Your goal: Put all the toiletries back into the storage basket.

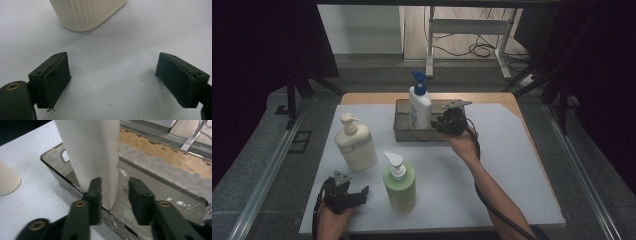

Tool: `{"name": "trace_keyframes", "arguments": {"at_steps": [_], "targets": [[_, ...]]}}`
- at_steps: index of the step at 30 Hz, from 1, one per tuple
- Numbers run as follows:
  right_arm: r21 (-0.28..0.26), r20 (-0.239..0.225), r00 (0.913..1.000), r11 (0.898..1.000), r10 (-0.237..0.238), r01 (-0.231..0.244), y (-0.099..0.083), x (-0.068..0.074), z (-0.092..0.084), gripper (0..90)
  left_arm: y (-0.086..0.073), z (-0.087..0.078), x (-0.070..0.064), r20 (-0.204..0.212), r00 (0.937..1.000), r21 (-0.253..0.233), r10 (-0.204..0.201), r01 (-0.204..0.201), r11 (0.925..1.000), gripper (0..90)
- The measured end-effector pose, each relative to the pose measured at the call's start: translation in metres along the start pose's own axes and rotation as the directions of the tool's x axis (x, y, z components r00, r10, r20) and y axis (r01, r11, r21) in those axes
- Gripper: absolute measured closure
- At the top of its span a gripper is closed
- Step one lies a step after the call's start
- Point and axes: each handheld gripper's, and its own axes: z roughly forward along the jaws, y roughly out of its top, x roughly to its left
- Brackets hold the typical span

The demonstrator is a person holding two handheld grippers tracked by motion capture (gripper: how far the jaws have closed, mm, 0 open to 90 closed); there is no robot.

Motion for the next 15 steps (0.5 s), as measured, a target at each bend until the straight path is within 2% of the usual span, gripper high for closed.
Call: {"name": "trace_keyframes", "arguments": {"at_steps": [8, 15], "targets": [[0.036, 0.022, 0.9993, 0.999, 0.031, -0.032, 0.002, -0.008, 0.011, 89.0, 0.000, 0.000, 0.000, 0.000, 1.0000, 0.000, 0.000, 0.000, 1.0000, 11.8], [0.061, 0.030, 0.9977, 0.996, 0.061, -0.063, 0.003, -0.011, 0.025, 89.9, 0.000, 0.000, 0.000, 0.000, 1.0000, 0.000, 0.000, 0.000, 1.0000, 11.8]]}}
